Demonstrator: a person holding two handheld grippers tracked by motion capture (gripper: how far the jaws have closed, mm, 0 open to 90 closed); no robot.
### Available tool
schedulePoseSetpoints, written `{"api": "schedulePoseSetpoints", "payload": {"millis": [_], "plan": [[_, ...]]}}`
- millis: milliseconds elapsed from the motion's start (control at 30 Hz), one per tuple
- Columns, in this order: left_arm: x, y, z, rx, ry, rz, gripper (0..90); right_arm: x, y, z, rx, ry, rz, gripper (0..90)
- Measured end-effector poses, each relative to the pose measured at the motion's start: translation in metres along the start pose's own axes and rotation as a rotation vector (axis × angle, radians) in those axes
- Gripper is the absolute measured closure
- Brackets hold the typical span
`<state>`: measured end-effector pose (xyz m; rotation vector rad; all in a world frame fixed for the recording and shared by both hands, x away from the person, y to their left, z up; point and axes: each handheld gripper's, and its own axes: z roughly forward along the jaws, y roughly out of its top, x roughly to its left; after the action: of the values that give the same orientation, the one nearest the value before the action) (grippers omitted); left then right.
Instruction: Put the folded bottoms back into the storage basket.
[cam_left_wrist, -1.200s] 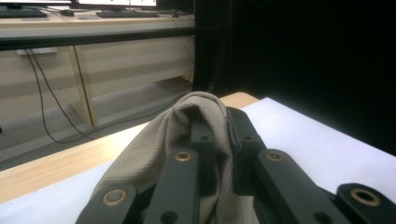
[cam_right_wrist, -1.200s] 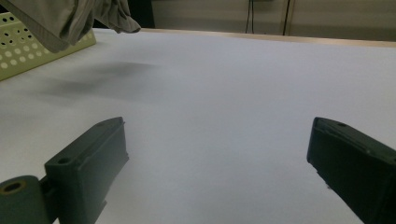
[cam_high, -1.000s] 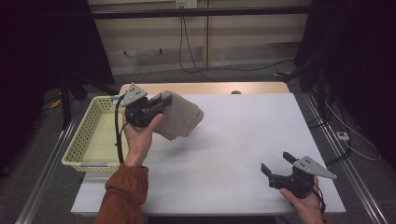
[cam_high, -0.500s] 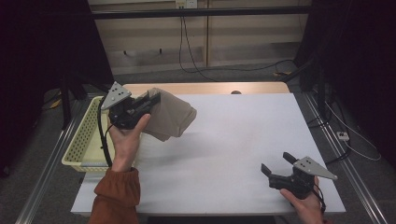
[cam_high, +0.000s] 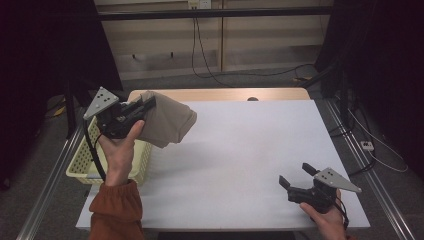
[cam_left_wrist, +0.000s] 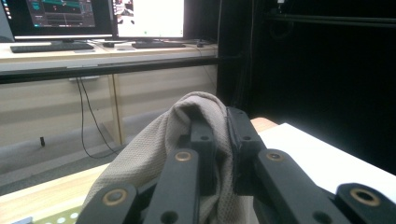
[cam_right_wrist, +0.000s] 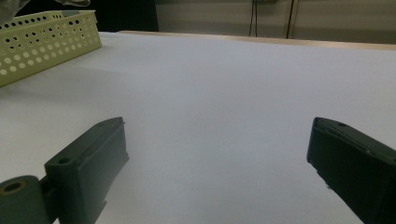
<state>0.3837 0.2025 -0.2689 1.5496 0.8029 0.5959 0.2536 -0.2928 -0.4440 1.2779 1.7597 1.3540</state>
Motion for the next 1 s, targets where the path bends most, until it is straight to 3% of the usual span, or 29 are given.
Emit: {"api": "schedulePoseSetpoints", "payload": {"millis": [200, 400, 533, 633, 833, 1000], "plan": [[0.006, 0.007, -0.009, -0.019, 0.005, -0.018, 83.0, 0.000, 0.000, 0.000, 0.002, -0.002, -0.001, 4.4], [0.008, 0.016, -0.017, -0.025, 0.011, 0.000, 83.0, 0.000, -0.001, -0.001, 0.003, -0.019, 0.004, 4.3], [0.012, 0.013, -0.024, -0.032, 0.030, -0.017, 83.0, 0.000, -0.001, 0.000, 0.006, -0.012, -0.006, 4.3], [0.017, 0.010, -0.028, -0.009, 0.050, -0.010, 83.0, -0.001, -0.001, 0.000, 0.005, -0.011, -0.004, 4.3], [0.029, 0.008, -0.042, -0.046, 0.078, -0.051, 83.1, 0.001, -0.001, -0.001, 0.003, -0.004, -0.002, 4.3], [0.042, 0.006, -0.054, -0.045, 0.107, -0.071, 83.0, 0.001, -0.001, -0.001, 0.003, 0.000, -0.002, 4.3]]}}
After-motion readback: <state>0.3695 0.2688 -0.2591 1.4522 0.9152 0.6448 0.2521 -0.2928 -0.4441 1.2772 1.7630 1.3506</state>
